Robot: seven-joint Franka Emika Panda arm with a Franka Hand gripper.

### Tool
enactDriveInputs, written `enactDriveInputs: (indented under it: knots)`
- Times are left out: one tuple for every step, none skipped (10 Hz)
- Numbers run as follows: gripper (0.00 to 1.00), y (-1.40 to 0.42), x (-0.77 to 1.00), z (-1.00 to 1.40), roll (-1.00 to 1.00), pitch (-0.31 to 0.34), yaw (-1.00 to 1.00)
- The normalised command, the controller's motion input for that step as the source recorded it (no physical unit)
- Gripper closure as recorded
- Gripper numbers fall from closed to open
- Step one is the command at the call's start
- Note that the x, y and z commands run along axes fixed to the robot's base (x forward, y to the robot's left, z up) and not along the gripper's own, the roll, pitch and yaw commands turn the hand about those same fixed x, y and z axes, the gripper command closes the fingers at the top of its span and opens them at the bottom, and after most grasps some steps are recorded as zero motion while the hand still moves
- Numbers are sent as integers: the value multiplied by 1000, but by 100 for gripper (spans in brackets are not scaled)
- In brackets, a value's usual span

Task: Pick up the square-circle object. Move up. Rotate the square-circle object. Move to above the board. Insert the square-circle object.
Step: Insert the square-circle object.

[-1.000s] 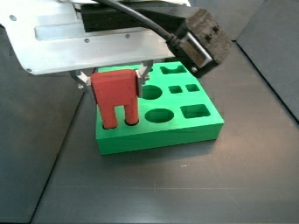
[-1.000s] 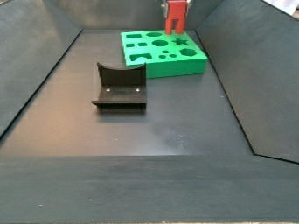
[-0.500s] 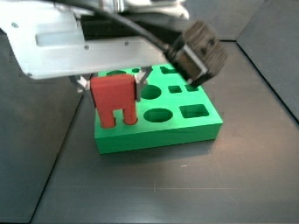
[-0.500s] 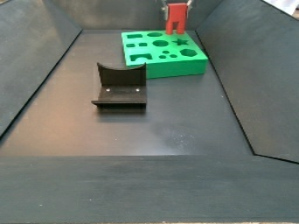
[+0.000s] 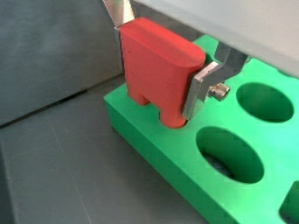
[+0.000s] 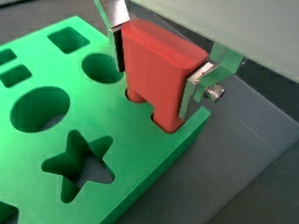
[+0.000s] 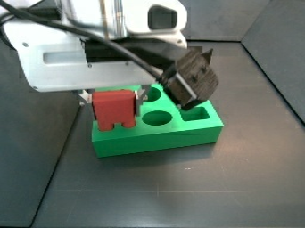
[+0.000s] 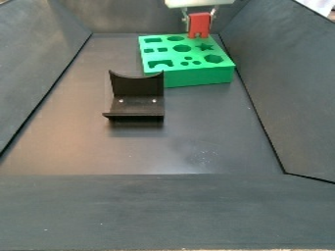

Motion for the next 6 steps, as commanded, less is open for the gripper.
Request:
enactDriveInputs:
  knots:
    - [100, 0, 0, -571, -33, -77, 0]
    - [100, 0, 0, -631, -16, -90, 0]
    - [100, 83, 0, -554, -134, -131, 0]
    - [100, 206, 0, -157, -216, -101, 0]
    - [100, 0, 0, 0, -4, -3, 0]
    - [100, 0, 0, 0, 1, 0, 0]
